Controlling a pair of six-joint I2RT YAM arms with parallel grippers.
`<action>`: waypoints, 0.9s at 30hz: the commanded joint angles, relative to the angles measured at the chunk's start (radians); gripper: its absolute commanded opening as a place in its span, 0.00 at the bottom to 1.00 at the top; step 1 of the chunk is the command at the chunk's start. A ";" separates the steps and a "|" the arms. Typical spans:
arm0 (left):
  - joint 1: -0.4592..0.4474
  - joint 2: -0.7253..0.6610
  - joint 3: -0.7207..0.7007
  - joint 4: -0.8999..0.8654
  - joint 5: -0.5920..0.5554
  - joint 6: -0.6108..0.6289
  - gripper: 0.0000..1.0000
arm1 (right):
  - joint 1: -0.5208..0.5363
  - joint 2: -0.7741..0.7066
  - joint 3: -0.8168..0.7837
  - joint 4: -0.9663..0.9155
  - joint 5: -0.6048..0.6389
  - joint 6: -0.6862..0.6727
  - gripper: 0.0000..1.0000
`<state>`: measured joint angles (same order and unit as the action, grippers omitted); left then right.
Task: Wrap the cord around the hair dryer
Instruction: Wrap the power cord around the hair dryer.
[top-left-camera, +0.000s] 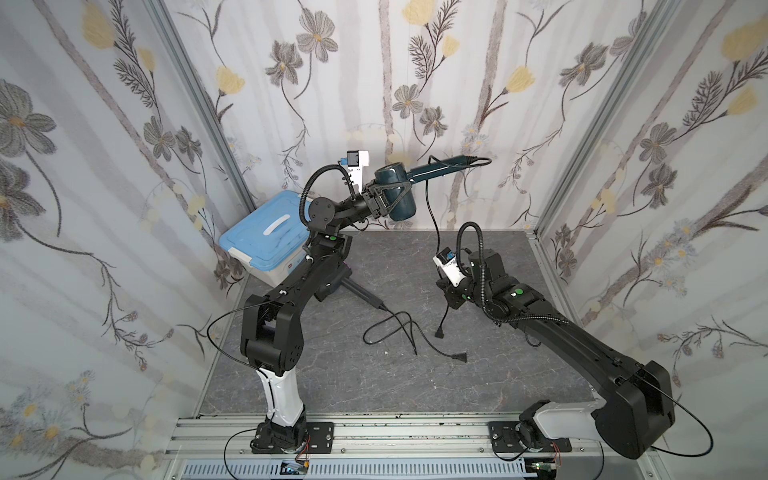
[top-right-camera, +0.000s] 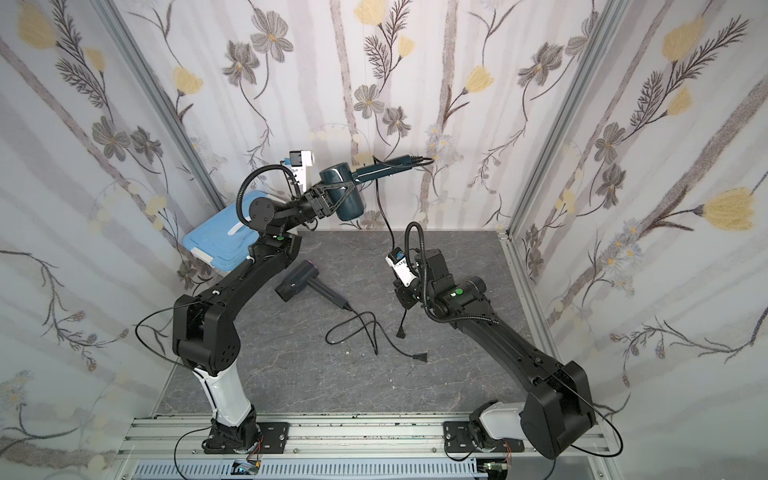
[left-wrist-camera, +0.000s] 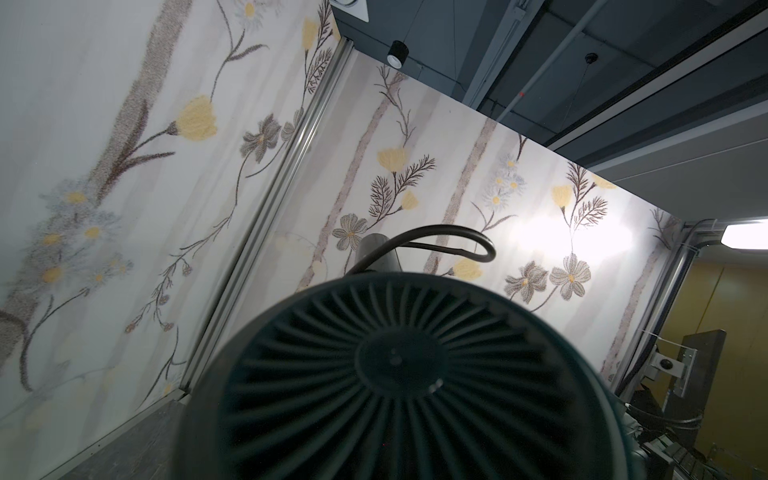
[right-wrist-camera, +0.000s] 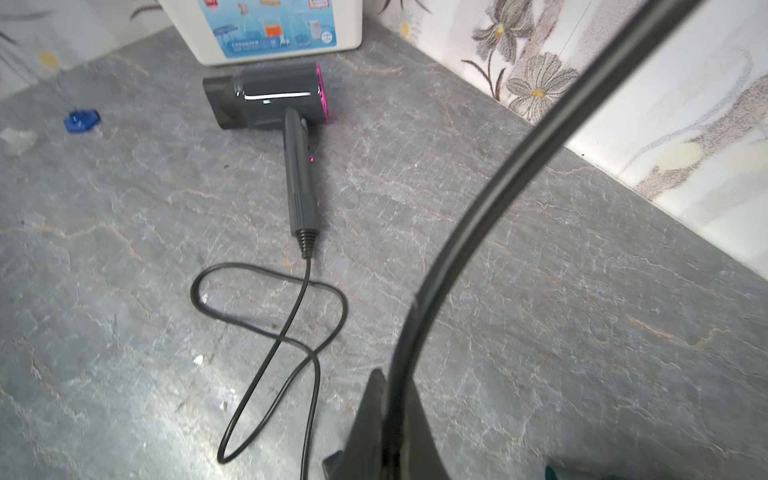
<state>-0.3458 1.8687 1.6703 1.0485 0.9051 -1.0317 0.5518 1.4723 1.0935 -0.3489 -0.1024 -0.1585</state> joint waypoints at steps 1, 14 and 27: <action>0.013 0.009 0.025 -0.066 -0.038 0.085 0.00 | 0.078 -0.053 0.032 -0.154 0.226 -0.023 0.00; 0.014 0.075 0.106 -0.470 -0.032 0.427 0.00 | 0.421 -0.126 0.332 -0.510 0.600 -0.007 0.00; -0.071 -0.082 -0.137 -0.789 0.111 0.749 0.00 | 0.317 -0.036 0.718 -0.430 0.816 -0.331 0.00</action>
<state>-0.3950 1.8385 1.5658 0.3115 0.9409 -0.4171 0.8970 1.4162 1.7615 -0.8577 0.6643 -0.3706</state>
